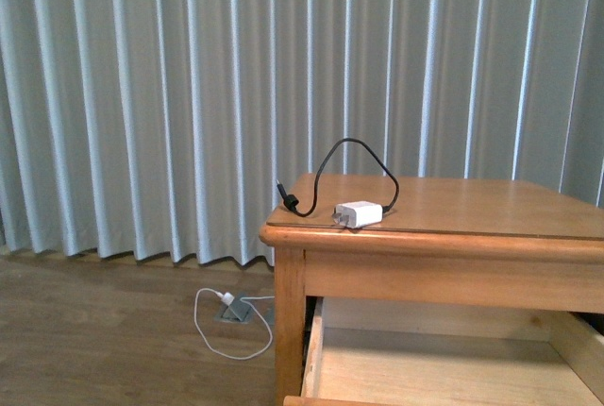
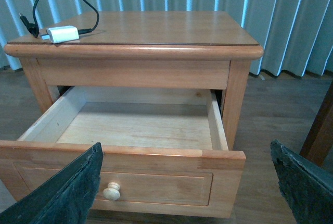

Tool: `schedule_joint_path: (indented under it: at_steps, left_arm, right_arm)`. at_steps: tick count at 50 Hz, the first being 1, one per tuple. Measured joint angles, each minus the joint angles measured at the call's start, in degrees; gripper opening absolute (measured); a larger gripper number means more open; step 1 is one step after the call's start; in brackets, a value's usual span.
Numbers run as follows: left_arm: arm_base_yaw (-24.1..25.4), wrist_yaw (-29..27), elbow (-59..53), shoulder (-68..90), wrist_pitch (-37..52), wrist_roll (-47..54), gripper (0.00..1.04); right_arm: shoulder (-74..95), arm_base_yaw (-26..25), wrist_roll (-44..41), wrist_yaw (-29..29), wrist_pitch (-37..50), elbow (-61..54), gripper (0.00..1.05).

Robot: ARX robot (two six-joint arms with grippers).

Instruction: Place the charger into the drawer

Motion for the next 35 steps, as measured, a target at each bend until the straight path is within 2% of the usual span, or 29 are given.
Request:
schedule_joint_path:
  at_steps: [4,5,7,9,13,17,23,35]
  left_arm:
    - [0.00,-0.07,0.00,0.00,-0.02,0.00,0.99]
    - [-0.46,-1.36,0.11,0.42,-0.63,0.31,0.99]
    - [-2.89,-7.48,1.49,3.58,-3.76,1.57,0.99]
    - [-5.38,-11.28,2.45,8.17,-3.26,1.97,0.99]
    - [-10.08,-12.96,4.76,17.53,1.01,3.50,0.99]
    - [-14.53,-9.07,11.23,32.35,10.10,5.84,0.99]
    - [-15.76,-4.59,19.19,48.87,18.23,8.26,0.99]
    - [-17.09,0.83,37.22,74.64,21.66,9.66,0.99]
  right_arm:
    - [0.00,0.00,0.00,0.00,0.00,0.00,0.96]
    - [0.00,0.00,0.00,0.00,0.00,0.00,0.96]
    - [0.00,0.00,0.00,0.00,0.00,0.00,0.96]
    - [0.00,0.00,0.00,0.02,0.00,0.00,0.96]
    - [0.00,0.00,0.00,-0.02,0.00,0.00,0.96]
    - [0.00,0.00,0.00,0.00,0.00,0.00,0.96]
    - [0.00,0.00,0.00,0.02,0.00,0.00,0.96]
    - [0.00,0.02,0.00,0.02,0.00,0.00,0.96]
